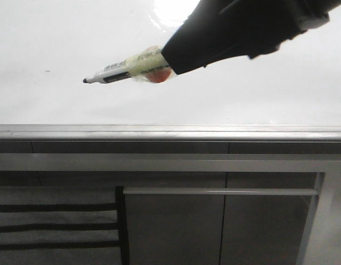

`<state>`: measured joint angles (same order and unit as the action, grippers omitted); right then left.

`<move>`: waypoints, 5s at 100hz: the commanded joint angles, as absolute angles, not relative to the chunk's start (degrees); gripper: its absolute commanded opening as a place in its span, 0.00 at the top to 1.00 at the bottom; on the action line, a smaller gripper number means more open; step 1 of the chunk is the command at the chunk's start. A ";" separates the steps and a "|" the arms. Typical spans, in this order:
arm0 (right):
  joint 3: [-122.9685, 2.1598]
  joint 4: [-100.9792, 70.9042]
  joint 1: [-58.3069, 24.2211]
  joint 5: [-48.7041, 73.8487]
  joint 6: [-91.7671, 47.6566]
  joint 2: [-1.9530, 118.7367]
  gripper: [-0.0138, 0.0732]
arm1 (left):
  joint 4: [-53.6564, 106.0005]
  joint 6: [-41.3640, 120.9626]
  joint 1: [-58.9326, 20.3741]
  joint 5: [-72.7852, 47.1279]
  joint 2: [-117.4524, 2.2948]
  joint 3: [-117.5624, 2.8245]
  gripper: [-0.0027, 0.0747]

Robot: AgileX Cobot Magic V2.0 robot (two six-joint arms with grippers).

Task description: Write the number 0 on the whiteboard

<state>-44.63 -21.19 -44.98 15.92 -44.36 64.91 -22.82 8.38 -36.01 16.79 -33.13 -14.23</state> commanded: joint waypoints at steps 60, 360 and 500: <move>-46.22 -21.19 -44.76 12.01 -44.53 64.20 0.93 | 0.00 7.78 -36.34 7.57 -19.83 -15.55 0.99; -54.92 -24.13 -35.91 9.77 -44.53 80.95 0.93 | -1.66 8.20 -36.34 8.77 -19.83 -15.55 0.99; -57.28 -24.13 -39.54 16.45 -44.53 80.83 0.93 | -1.66 8.20 -36.34 8.40 -19.83 -15.55 0.99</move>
<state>-55.29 -24.17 -39.00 16.09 -44.35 84.96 -1.74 8.33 -36.01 3.93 -19.55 -13.95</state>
